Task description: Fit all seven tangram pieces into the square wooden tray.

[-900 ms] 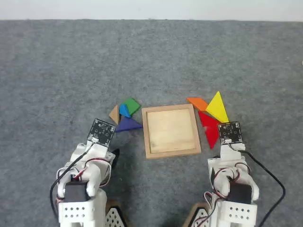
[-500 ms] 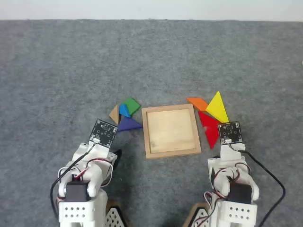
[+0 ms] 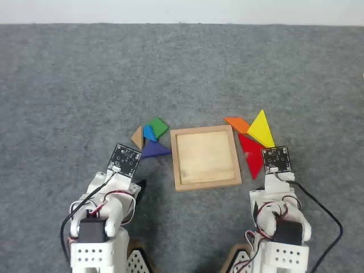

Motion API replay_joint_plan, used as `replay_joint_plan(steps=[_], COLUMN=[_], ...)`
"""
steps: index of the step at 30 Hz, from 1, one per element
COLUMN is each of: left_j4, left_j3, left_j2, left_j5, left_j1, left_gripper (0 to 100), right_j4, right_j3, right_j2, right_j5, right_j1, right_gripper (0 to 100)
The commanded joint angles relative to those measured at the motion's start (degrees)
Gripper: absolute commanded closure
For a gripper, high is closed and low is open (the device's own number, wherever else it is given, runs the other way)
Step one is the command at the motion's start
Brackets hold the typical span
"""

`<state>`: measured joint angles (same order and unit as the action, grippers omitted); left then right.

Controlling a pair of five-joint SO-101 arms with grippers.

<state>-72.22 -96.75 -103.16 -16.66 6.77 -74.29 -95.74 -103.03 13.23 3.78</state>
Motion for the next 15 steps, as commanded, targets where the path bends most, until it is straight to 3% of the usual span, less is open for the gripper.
replay_joint_plan(steps=[1,15], left_j4=[-0.53,-0.53], left_j3=[0.31,0.31], left_j2=[-1.23,-1.23], left_j5=[0.44,0.44], left_j1=[-0.26,-0.26], left_gripper=[76,76], right_j4=[-0.31,-0.31], right_j3=[-0.7,-0.7], right_j2=[-0.31,-0.31], right_j5=[0.53,0.62], right_j1=[0.48,0.75], right_gripper=[99.2,99.2])
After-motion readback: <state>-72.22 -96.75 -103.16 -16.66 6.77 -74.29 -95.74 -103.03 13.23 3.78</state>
